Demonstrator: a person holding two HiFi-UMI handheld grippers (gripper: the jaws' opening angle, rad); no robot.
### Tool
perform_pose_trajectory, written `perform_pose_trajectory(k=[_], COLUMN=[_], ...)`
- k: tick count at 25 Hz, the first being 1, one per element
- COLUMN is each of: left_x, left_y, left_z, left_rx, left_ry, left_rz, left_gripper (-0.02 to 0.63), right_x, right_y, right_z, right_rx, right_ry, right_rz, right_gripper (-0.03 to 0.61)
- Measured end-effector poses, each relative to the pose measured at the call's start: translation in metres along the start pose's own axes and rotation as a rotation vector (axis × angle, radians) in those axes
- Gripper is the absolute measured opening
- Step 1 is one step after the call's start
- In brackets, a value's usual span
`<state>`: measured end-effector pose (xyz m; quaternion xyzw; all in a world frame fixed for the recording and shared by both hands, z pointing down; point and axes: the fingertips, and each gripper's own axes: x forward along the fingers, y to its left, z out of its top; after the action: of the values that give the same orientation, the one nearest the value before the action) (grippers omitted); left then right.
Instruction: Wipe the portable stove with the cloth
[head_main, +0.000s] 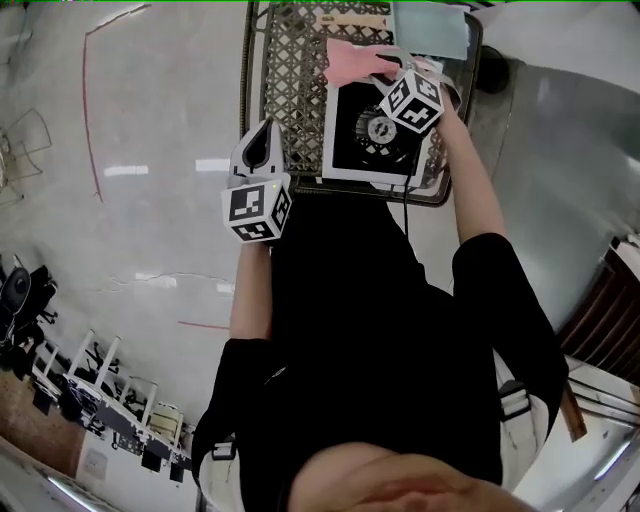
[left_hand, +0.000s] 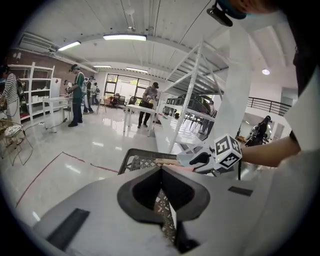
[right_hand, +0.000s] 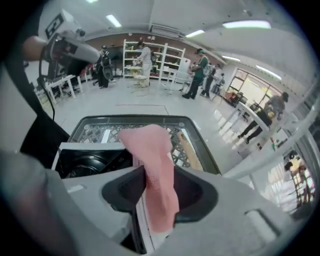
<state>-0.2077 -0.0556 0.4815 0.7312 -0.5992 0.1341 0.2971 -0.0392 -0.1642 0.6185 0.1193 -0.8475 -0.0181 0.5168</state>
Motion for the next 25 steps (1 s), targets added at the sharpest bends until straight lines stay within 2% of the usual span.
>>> perform_pose_trajectory(k=[4, 7, 11, 14, 16, 21, 23, 25], left_x=[0.006, 0.005, 0.001, -0.002, -0.004, -0.005, -0.006, -0.006], left_y=[0.009, 0.017, 0.02, 0.025, 0.026, 0.022, 0.021, 0.021], left_z=[0.008, 0.006, 0.002, 0.002, 0.002, -0.001, -0.003, -0.004], left_rx=[0.012, 0.002, 0.012, 0.009, 0.009, 0.02, 0.021, 0.02], left_ry=[0.005, 0.008, 0.018, 0.017, 0.021, 0.024, 0.027, 0.03], left_rz=[-0.015, 0.0, 0.003, 0.013, 0.02, 0.019, 0.018, 0.017], left_gripper=[0.0, 0.0, -0.001, -0.001, 0.0, -0.001, 0.0, -0.002], right_x=[-0.026, -0.04, -0.049, -0.039, -0.024, 0.016, 0.024, 0.026], right_y=[-0.012, -0.01, 0.001, -0.002, -0.002, 0.008, 0.009, 0.004], right_z=[-0.004, 0.005, 0.021, 0.023, 0.017, -0.009, -0.016, -0.018], right_rx=[0.254, 0.464, 0.66, 0.796, 0.823, 0.73, 0.754, 0.759], right_ry=[-0.061, -0.151, -0.242, -0.253, -0.191, 0.048, 0.065, 0.063], right_rz=[0.017, 0.043, 0.066, 0.041, 0.007, -0.018, -0.016, -0.04], right_gripper=[0.179, 0.185, 0.209, 0.224, 0.224, 0.255, 0.252, 0.215])
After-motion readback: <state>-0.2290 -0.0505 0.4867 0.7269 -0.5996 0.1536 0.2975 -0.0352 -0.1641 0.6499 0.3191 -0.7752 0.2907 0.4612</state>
